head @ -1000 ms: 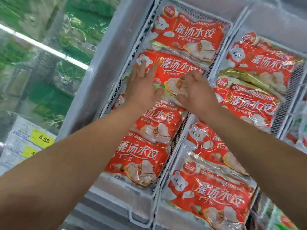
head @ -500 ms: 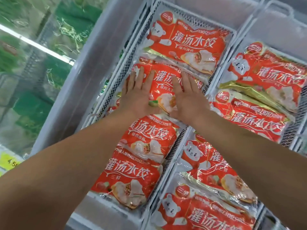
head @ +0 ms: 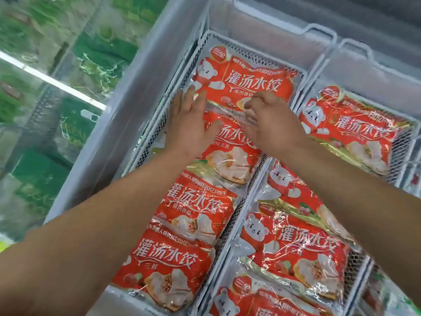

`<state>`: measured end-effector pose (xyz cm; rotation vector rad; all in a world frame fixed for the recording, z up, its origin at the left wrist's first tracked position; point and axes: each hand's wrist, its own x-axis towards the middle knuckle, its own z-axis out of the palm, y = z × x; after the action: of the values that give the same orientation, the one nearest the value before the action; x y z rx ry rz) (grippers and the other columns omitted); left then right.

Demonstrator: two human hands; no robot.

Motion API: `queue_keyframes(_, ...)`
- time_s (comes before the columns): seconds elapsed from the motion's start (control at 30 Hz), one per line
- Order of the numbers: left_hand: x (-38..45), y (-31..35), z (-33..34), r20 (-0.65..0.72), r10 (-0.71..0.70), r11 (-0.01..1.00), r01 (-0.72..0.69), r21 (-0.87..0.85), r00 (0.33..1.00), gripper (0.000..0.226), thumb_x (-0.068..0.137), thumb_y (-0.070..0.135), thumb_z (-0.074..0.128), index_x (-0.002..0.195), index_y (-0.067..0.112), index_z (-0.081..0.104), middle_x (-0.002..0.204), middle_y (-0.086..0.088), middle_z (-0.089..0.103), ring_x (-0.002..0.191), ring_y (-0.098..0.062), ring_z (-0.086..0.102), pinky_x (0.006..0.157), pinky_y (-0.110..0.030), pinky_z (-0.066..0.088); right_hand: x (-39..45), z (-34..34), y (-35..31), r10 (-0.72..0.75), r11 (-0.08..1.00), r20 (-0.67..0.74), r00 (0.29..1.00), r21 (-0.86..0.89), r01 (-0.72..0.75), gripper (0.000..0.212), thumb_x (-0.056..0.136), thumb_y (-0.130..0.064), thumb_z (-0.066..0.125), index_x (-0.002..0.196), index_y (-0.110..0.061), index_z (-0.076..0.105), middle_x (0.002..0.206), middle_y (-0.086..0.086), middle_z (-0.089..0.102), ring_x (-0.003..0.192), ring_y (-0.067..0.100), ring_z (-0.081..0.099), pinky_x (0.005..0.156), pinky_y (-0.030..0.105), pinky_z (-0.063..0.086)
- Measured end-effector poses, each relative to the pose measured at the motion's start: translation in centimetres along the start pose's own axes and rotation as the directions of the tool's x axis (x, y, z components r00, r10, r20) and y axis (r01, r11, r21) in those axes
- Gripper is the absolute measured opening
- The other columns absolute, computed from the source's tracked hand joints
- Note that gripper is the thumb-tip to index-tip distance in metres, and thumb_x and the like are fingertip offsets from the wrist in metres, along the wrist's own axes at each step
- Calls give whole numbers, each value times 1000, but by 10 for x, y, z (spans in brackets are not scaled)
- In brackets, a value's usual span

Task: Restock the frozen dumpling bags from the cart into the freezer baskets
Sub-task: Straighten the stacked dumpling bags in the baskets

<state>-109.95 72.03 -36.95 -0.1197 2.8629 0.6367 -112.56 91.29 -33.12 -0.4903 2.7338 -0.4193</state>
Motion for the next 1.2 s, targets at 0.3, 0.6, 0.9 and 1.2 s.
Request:
queue_keyframes(0.3, 98, 20, 13, 328, 82, 964, -158, 213, 941, 125, 75, 74, 65, 158, 24, -15, 165, -4, -21, 151, -33, -17, 120, -55, -3, 72, 4, 59, 147, 976, 309, 940, -200, -87, 137, 64, -57, 85, 158, -21, -7, 165, 11, -10, 152, 35, -1, 124, 48, 12)
queue_keyframes(0.6, 104, 10, 34, 284, 98, 960, -166, 224, 954, 137, 65, 87, 60, 154, 28, -24, 161, 0, -34, 149, -28, -28, 119, -54, -11, 86, 5, 59, 231, 928, 327, 916, -357, -107, 145, 66, -58, 84, 153, -24, -26, 163, 13, -23, 152, 33, -10, 124, 50, 9)
queue_keyframes(0.9, 107, 19, 30, 180, 89, 978, -120, 169, 980, 128, 69, 86, 56, 158, 25, -13, 166, -1, -19, 152, -28, -19, 123, -54, -6, 82, 2, 55, 256, 911, 328, 909, -397, -113, 147, 62, -70, 79, 153, -22, -26, 164, 13, -20, 153, 36, -4, 122, 49, 9)
queue_keyframes(1.2, 120, 27, 25, 240, 47, 971, -101, 218, 970, 128, 69, 84, 59, 158, 26, -11, 166, -1, -17, 152, -28, -18, 122, -58, -3, 69, -6, 57, 188, 964, 260, 947, -234, -127, 129, 69, -66, 76, 158, -13, -1, 164, 15, 9, 151, 35, 9, 123, 45, 13)
